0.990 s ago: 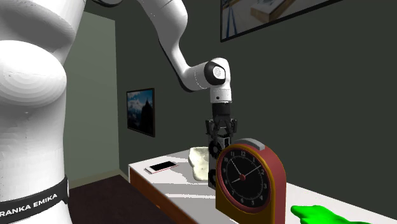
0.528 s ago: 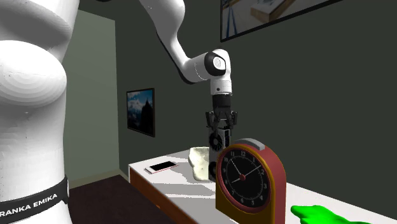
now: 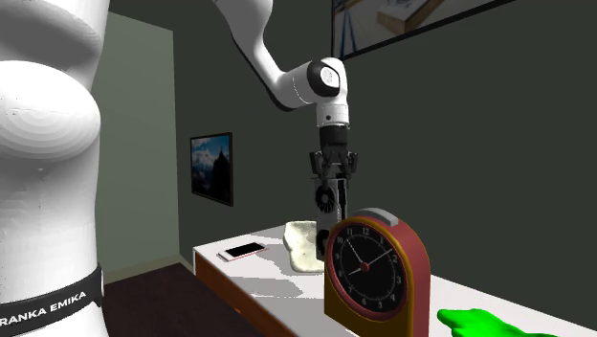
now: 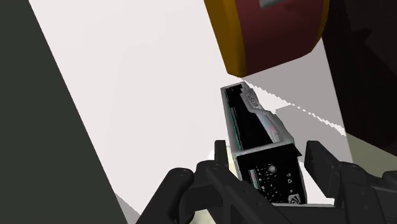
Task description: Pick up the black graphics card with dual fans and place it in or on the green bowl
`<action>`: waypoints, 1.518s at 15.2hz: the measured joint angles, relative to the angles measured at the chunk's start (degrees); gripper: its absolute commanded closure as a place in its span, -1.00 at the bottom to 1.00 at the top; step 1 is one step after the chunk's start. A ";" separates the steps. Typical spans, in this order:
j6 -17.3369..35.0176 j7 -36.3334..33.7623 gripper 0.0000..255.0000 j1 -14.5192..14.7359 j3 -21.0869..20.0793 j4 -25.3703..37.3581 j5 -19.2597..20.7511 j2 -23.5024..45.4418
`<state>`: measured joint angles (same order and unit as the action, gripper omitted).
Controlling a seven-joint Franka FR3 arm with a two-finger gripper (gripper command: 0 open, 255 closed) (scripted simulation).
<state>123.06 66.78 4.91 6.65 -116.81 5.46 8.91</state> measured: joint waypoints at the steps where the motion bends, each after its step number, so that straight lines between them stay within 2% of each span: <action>1: -0.70 0.06 1.00 0.00 0.01 0.24 0.02 -0.47; 17: -11.77 0.68 1.00 0.25 -0.10 6.99 0.04 -4.81; 23: -13.80 7.34 1.00 -3.24 2.89 10.40 -0.14 -4.04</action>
<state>109.26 74.12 1.67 9.54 -106.41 5.32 4.88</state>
